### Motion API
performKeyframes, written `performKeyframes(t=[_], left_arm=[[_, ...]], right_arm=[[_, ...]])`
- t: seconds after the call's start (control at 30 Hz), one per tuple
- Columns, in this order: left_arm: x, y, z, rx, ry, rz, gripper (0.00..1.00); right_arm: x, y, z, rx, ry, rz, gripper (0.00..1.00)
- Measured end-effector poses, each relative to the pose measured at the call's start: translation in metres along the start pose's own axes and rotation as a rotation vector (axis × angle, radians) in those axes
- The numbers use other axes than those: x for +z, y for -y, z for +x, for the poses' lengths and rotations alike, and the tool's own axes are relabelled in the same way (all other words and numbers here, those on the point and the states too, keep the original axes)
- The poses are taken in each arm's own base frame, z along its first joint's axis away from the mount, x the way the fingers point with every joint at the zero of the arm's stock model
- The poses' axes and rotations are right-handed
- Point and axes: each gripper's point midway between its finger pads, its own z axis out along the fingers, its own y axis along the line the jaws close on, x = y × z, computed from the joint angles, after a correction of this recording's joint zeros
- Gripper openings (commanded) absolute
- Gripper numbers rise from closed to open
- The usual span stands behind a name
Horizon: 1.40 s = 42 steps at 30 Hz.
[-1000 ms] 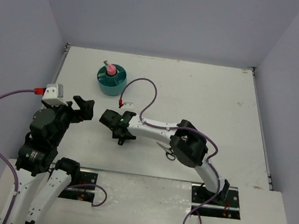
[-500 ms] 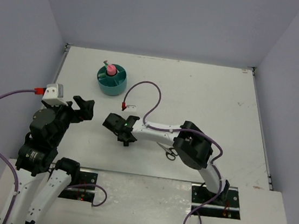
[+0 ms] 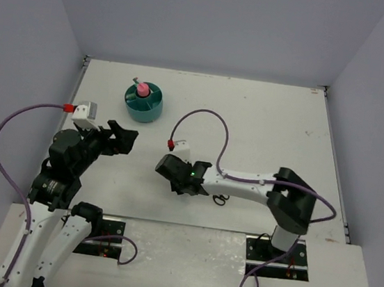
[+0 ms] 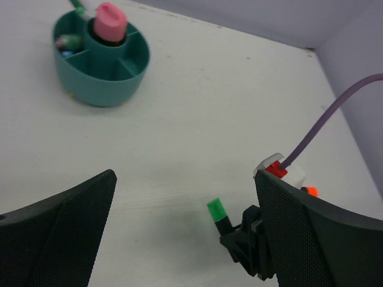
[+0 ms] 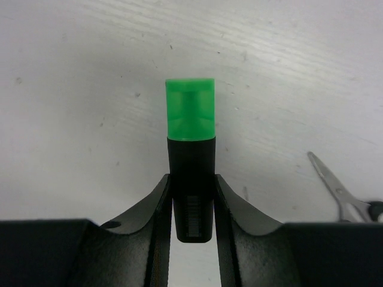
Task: Sort the stationery into containers
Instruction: Pick up the pen from the center of the board, then place the pen in the storage box.
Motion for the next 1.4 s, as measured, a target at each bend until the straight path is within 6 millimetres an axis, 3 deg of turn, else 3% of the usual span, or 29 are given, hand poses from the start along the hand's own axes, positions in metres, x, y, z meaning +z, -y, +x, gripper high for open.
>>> performKeyframes(t=[0.27,0.4,0.5,0.57,0.67,0.8,0.9,1.0,1.03,1.07,1.1,1.13,1.27,1.4], left_arm=[[0.031,0.055,0.073,-0.278,-0.193,0.406,1.00],[0.035,0.089,0.091,-0.317,-0.294,0.532,1.00],[0.027,0.127,0.107,-0.294,-0.375,0.644,0.99],[0.027,0.139,0.110,-0.284,-0.392,0.677,0.97],[0.029,0.146,0.107,-0.280,-0.381,0.687,0.82],[0.033,0.155,0.105,-0.281,-0.378,0.698,0.51],[0.036,0.161,0.110,-0.285,-0.405,0.701,0.37],[0.038,0.165,0.117,-0.284,-0.433,0.707,0.09],[0.037,0.168,0.118,-0.286,-0.442,0.717,0.02],[0.037,0.172,0.117,-0.285,-0.446,0.726,0.00],[0.037,0.174,0.116,-0.279,-0.445,0.731,0.00],[0.038,0.175,0.116,-0.277,-0.447,0.730,0.00],[0.050,0.172,0.110,-0.242,-0.430,0.660,0.00],[0.095,0.143,0.081,-0.155,-0.299,0.364,0.00]], right_arm=[[-0.106,0.016,-0.051,-0.043,0.340,-0.325,0.00],[-0.135,0.023,-0.058,-0.055,0.424,-0.410,0.00],[-0.149,0.022,-0.061,-0.066,0.460,-0.452,0.00],[-0.155,0.023,-0.064,-0.070,0.477,-0.463,0.00],[-0.158,0.023,-0.065,-0.082,0.486,-0.465,0.00],[-0.158,0.022,-0.062,-0.101,0.485,-0.466,0.00],[-0.159,0.022,-0.062,-0.116,0.487,-0.466,0.00],[-0.159,0.021,-0.061,-0.128,0.488,-0.465,0.00],[-0.158,0.022,-0.060,-0.135,0.487,-0.460,0.03],[-0.156,0.023,-0.060,-0.141,0.485,-0.450,0.15],[-0.155,0.025,-0.060,-0.143,0.487,-0.440,0.50],[-0.155,0.026,-0.061,-0.141,0.491,-0.433,0.95],[-0.154,0.034,-0.067,-0.110,0.515,-0.388,0.99],[-0.147,0.059,-0.066,-0.049,0.513,-0.261,0.99]])
